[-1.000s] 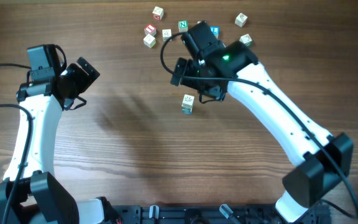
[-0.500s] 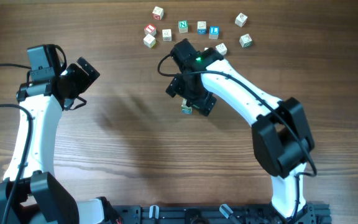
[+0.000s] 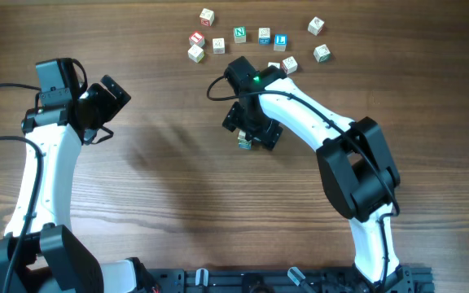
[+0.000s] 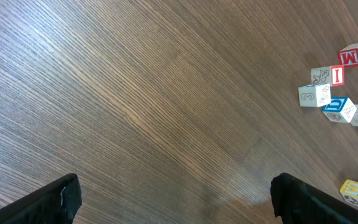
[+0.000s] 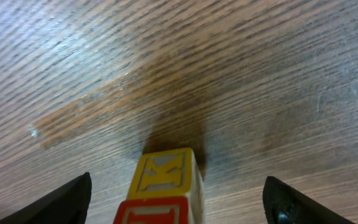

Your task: Form a tower

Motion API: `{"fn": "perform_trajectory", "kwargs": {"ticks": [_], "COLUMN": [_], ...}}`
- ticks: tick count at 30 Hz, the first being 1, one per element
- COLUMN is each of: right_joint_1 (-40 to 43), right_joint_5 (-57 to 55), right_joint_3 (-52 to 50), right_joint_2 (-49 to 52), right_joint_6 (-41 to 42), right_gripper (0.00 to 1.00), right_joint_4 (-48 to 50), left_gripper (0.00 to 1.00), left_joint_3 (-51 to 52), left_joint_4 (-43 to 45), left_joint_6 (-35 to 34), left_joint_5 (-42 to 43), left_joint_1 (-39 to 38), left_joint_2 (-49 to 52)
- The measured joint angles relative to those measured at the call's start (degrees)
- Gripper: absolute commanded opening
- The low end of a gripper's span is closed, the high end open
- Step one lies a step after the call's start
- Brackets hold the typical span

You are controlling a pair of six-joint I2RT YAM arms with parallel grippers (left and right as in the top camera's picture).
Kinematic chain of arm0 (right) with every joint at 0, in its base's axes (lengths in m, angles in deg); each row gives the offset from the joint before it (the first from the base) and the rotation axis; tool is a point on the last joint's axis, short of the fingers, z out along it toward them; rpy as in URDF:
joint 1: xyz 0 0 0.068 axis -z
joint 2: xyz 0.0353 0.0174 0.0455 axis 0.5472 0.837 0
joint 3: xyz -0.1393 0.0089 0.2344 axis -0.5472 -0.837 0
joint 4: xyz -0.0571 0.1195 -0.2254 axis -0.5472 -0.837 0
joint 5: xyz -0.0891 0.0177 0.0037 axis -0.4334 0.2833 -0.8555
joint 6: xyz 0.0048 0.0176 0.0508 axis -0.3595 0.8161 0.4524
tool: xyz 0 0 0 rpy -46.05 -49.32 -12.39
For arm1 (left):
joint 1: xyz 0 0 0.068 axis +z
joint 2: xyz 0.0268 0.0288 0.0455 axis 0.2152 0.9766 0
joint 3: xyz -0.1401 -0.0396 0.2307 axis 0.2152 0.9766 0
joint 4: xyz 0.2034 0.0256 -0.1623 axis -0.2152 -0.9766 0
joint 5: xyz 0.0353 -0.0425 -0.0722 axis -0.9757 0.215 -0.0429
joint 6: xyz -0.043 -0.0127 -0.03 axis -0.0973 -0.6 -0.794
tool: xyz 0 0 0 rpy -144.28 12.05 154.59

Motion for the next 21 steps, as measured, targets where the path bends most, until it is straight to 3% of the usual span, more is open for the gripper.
{"fn": "perform_trajectory", "kwargs": {"ticks": [13, 21], "right_joint_1": [0.5, 1.6], "right_joint_5": [1.3, 2.2], "right_joint_3": [0.0, 0.0], "right_joint_2": [0.2, 0.2], "right_joint_6": [-4.4, -5.9], "right_gripper": [0.54, 0.47], "right_joint_4": [0.0, -0.9], "left_gripper": [1.00, 1.00], "left_joint_3": [0.0, 0.0], "left_joint_4": [0.0, 0.0], "left_joint_6": [0.0, 0.0], "left_joint_5": [0.0, 0.0], "left_joint_1": [0.0, 0.0], "left_joint_2": [0.0, 0.0]}}
